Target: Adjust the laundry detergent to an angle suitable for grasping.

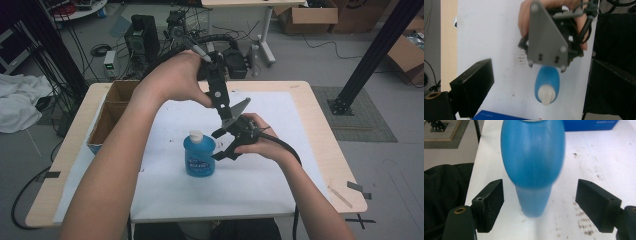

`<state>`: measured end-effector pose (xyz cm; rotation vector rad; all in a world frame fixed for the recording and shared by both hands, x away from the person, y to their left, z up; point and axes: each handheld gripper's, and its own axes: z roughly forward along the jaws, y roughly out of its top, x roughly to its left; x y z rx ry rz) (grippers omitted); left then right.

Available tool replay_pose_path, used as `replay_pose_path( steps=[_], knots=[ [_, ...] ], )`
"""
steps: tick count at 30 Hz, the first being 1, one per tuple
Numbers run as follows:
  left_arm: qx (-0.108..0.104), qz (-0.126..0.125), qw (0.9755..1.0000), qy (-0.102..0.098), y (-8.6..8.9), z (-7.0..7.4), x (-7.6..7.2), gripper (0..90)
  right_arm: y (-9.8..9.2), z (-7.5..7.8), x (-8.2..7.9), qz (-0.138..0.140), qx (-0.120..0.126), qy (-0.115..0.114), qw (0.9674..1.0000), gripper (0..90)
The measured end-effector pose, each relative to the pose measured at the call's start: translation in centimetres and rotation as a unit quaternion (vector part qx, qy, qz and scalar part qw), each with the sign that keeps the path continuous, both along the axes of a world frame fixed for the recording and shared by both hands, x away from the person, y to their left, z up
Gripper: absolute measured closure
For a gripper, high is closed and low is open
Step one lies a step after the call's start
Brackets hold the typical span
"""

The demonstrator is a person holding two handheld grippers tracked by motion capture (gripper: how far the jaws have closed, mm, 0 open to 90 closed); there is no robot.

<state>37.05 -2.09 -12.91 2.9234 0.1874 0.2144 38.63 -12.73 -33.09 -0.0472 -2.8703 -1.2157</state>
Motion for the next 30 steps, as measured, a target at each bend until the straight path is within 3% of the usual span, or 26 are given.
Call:
replay_pose_path(
  steps=[4, 6, 12, 15, 16, 18, 21, 26, 28, 30],
  knots=[
    [-0.001, 0.0, 1.0, -0.001, 0.0, 0.1, 0.0, 6.8, -1.4, 0.4, 0.3, -0.015, -0.005, 0.005, 0.9999, 22.4],
    [-0.001, 0.001, 1.0, -0.002, 0.0, 0.1, -0.1, 6.8, -2.9, 0.9, 0.7, -0.035, -0.007, 0.012, 0.9993, 21.8],
    [0.0, 0.0, 1.0, 0.0, -0.1, -0.1, 0.1, 7.0, -5.3, 2.0, 1.8, -0.081, -0.035, 0.033, 0.9956, 24.7],
    [0.004, -0.001, 1.0, 0.0, -0.3, -0.3, 0.2, 7.0, -6.8, 3.3, 3.0, -0.132, -0.064, 0.051, 0.9878, 23.1],
    [0.004, -0.001, 1.0, 0.0, -0.3, -0.3, 0.2, 7.0, -6.8, 3.3, 3.0, -0.132, -0.064, 0.051, 0.9878, 23.1],
    [0.001, 0.0, 1.0, -0.002, -0.3, -0.2, 0.2, 6.9, -7.7, 4.3, 3.7, -0.153, -0.078, 0.064, 0.983, 24.6],
    [0.0, -0.001, 1.0, -0.003, -0.3, -0.2, 0.2, 7.0, -8.2, 5.4, 4.1, -0.168, -0.079, 0.063, 0.9805, 25.0],
    [0.004, -0.002, 1.0, -0.003, -0.4, -0.3, 0.2, 7.0, -8.7, 6.9, 4.6, -0.205, -0.104, 0.067, 0.971, 26.0],
    [0.004, -0.002, 1.0, -0.003, -0.4, -0.3, 0.2, 7.0, -8.8, 7.4, 4.9, -0.227, -0.117, 0.067, 0.9645, 26.0],
    [0.003, -0.003, 1.0, -0.002, -0.5, -0.3, 0.2, 7.1, -9.0, 7.9, 5.1, -0.232, -0.124, 0.064, 0.9626, 26.1]
  ],
)
